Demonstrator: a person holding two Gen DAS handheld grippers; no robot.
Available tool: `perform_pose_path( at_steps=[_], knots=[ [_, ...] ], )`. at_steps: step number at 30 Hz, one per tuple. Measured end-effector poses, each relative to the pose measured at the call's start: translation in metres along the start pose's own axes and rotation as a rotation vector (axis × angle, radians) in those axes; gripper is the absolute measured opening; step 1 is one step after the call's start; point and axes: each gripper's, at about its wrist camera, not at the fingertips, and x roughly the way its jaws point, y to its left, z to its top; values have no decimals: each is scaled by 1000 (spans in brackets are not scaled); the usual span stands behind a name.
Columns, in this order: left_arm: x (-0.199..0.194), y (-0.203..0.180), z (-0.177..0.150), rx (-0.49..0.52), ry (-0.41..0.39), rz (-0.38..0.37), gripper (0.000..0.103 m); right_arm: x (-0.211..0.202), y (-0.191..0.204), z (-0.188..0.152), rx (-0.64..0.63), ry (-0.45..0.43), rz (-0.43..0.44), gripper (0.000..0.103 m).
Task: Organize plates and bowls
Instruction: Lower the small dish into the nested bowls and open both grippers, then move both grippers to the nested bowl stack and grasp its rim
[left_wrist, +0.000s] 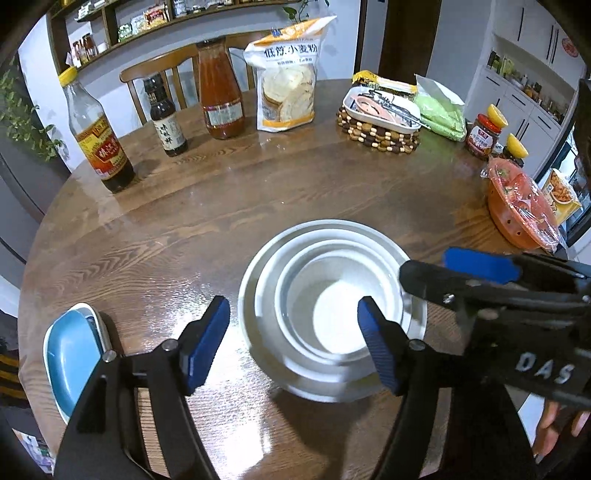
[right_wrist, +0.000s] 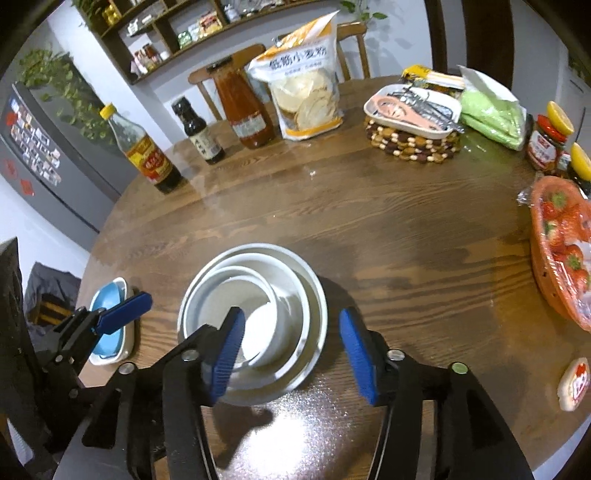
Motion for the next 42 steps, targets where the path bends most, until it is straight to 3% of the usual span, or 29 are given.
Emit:
perform_pose_path(
  at_steps=[12, 16, 42],
  knots=[
    [-24, 12, -9, -28, -48, 43, 96, -15, -15, -11, 62, 0, 43, 66],
    [-27, 16, -10, -50, -45, 46, 97, -15, -17, -15, 64, 14, 45, 74],
    [-20, 49, -23, -167, 29, 73, 97, -5, -22, -15, 53, 40, 36, 74]
  ],
)
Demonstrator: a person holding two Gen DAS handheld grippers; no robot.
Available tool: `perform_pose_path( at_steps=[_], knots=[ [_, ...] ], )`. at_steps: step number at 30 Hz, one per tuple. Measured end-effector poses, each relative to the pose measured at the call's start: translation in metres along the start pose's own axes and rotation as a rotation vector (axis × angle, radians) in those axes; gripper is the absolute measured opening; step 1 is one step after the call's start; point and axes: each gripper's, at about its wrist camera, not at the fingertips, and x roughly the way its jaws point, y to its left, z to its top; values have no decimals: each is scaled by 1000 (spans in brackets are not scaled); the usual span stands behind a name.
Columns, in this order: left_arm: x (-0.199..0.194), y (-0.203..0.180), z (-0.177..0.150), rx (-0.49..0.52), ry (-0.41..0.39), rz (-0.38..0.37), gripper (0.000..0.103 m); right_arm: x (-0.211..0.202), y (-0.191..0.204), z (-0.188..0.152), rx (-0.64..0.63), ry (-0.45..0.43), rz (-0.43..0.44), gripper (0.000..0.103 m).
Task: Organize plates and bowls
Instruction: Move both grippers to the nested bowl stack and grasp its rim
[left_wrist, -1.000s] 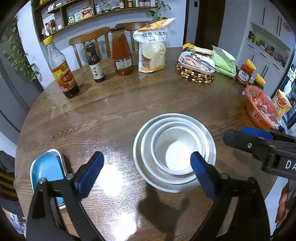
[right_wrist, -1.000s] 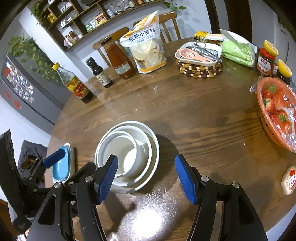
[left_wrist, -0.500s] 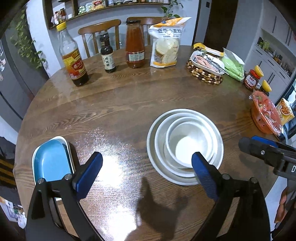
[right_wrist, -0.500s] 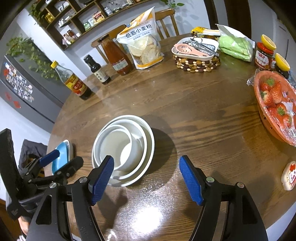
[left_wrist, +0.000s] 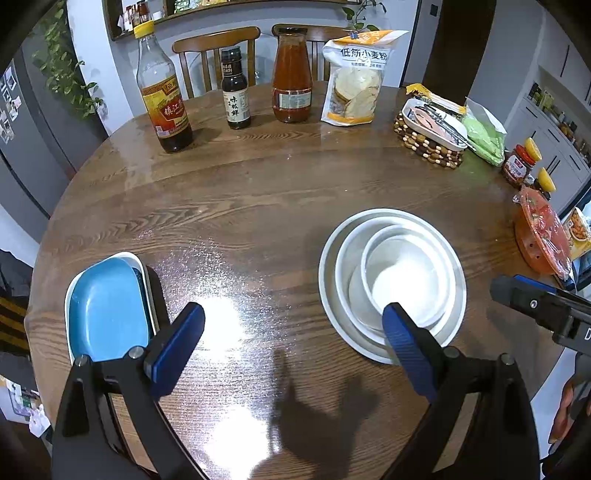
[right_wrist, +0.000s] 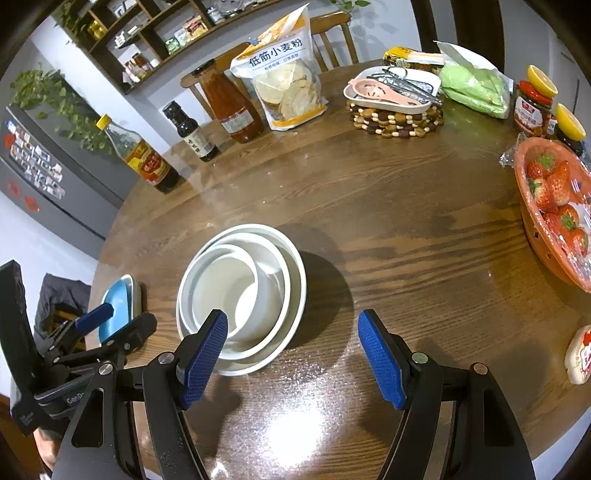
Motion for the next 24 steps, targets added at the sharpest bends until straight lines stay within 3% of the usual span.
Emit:
perform_pose_path(
  at_steps=[10, 14, 24],
  knots=[
    [8, 5, 2, -27, 33, -22, 97, 9, -2, 3, -37, 1, -61, 74],
    [19, 15, 5, -91, 84, -73, 97, 17, -12, 4, -20, 15, -75, 74],
    [44, 35, 10, -188, 151, -118, 97, 42, -37, 10, 55, 58, -78, 74]
  ],
)
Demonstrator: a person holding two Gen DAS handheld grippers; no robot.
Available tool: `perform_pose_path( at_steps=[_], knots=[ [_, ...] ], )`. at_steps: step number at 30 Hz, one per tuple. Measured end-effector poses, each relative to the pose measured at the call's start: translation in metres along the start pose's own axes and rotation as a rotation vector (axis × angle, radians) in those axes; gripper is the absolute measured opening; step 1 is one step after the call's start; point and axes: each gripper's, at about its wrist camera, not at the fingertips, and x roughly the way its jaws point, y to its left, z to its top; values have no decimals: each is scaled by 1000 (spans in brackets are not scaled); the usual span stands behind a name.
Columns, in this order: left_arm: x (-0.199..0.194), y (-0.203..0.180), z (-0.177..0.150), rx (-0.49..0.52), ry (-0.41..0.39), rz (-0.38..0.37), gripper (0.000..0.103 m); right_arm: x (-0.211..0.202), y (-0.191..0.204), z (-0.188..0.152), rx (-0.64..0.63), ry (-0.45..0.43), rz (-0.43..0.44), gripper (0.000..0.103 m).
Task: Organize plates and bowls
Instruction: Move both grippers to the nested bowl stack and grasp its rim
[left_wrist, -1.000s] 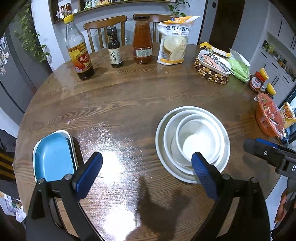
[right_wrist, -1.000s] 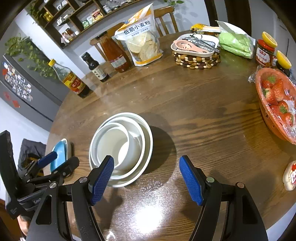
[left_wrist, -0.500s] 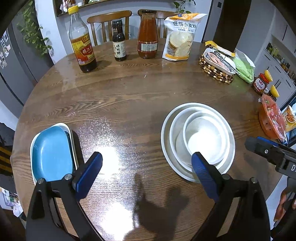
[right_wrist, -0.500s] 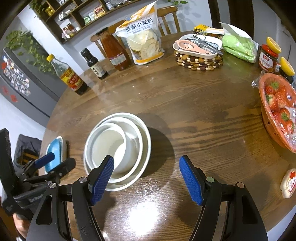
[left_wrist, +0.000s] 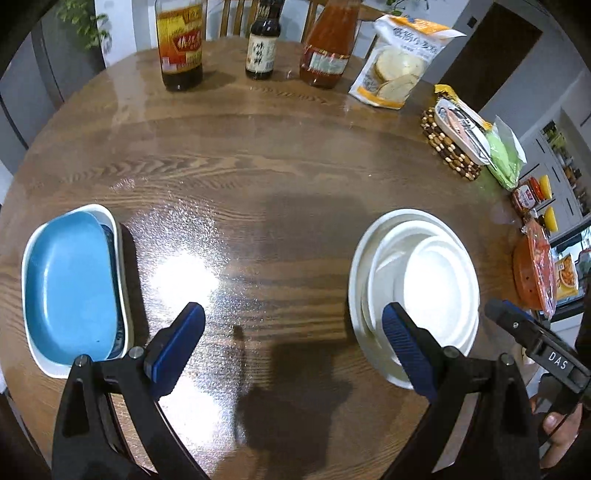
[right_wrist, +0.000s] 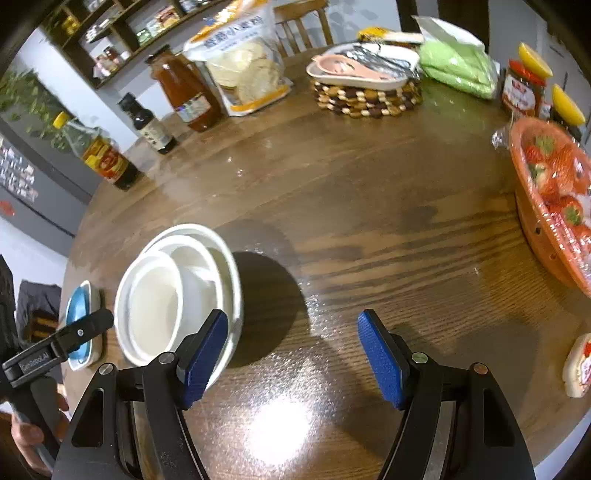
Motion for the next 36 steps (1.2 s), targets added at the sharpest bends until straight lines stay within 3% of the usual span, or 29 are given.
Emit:
perform_pose_path(
  at_steps=[3, 18, 23, 33, 36],
  knots=[
    [9, 3, 5, -18, 25, 4, 97, 5, -8, 3, 41, 13, 47, 74],
    [19, 6, 13, -28, 50, 34, 97, 2, -9, 6, 29, 26, 19, 74],
    [22, 7, 10, -15, 71, 39, 97, 0, -7, 5, 25, 37, 66, 74],
    [31, 6, 12, -5, 97, 42, 97, 24, -1, 10, 14, 112, 29, 74],
    [38, 7, 14, -11, 132, 31, 97, 32, -3, 11, 35, 127, 52, 74]
  ],
)
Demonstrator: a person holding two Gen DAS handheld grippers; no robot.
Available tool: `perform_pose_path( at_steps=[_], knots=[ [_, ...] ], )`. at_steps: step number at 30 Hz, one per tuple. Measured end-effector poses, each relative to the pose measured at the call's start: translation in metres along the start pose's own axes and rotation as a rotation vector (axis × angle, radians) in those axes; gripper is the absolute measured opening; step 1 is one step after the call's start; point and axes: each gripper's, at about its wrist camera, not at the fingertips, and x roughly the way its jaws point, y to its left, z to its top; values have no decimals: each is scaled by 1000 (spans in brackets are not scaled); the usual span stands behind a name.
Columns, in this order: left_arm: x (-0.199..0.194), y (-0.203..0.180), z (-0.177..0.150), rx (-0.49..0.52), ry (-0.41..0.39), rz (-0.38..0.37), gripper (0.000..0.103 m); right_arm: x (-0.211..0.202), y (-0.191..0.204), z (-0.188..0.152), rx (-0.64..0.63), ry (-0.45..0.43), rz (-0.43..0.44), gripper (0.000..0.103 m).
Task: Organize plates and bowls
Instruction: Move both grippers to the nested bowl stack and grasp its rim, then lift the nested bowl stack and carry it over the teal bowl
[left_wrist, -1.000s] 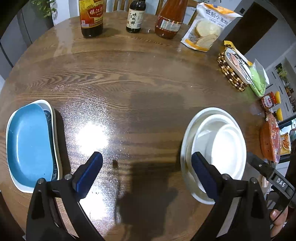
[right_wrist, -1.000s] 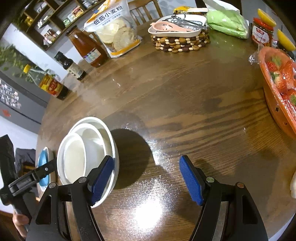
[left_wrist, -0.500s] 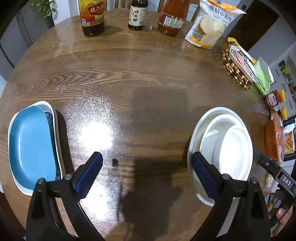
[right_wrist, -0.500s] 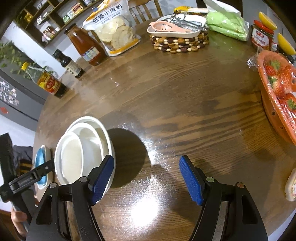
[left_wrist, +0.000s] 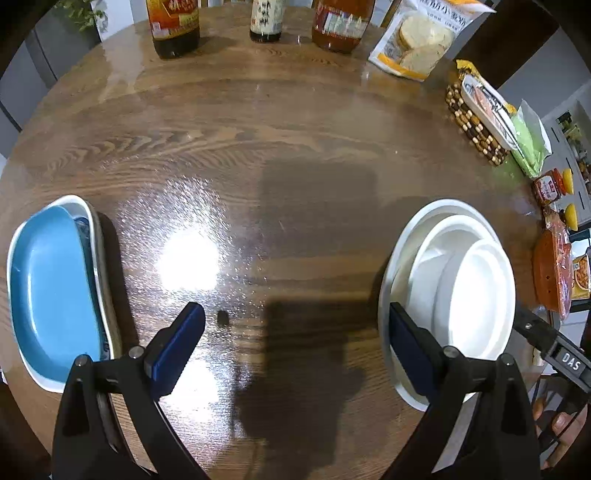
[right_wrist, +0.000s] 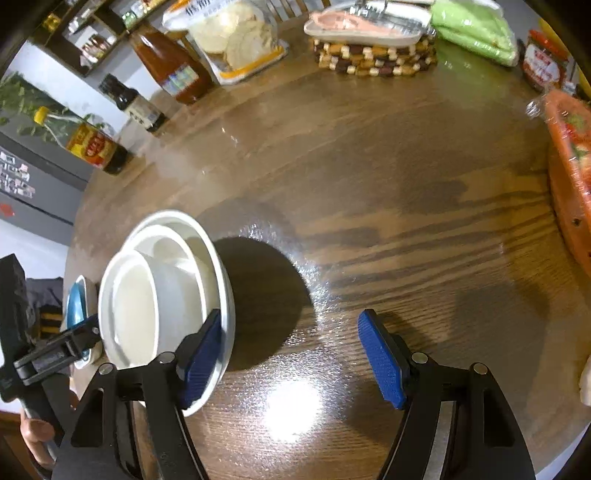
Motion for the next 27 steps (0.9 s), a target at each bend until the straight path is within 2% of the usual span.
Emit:
perform_pose_path(
  at_steps=[5, 7, 8, 12, 18, 22, 27],
  knots=[
    [0, 8, 3, -32, 5, -32, 95, 0, -2, -3, 11, -16, 51, 72],
    [-2, 6, 2, -22, -12, -37, 87, -2, -1, -5, 3, -32, 72, 64],
    [-4, 4, 0, -17, -25, -40, 84, -3, 0, -6, 4, -38, 95, 56],
    [-11, -6, -2, 7, -58, -56, 58, -6, 6, -9, -7, -57, 148, 33],
    [-16, -23, -6, 46, -100, -50, 24, -8, 22, -12, -38, -76, 150, 12],
    [-17, -35, -7, 68, -120, -32, 3, -7, 26, -13, -28, -85, 144, 12],
    [-19, -41, -8, 75, -152, 8, 2, -6, 29, -17, -19, -91, 139, 12]
  ],
)
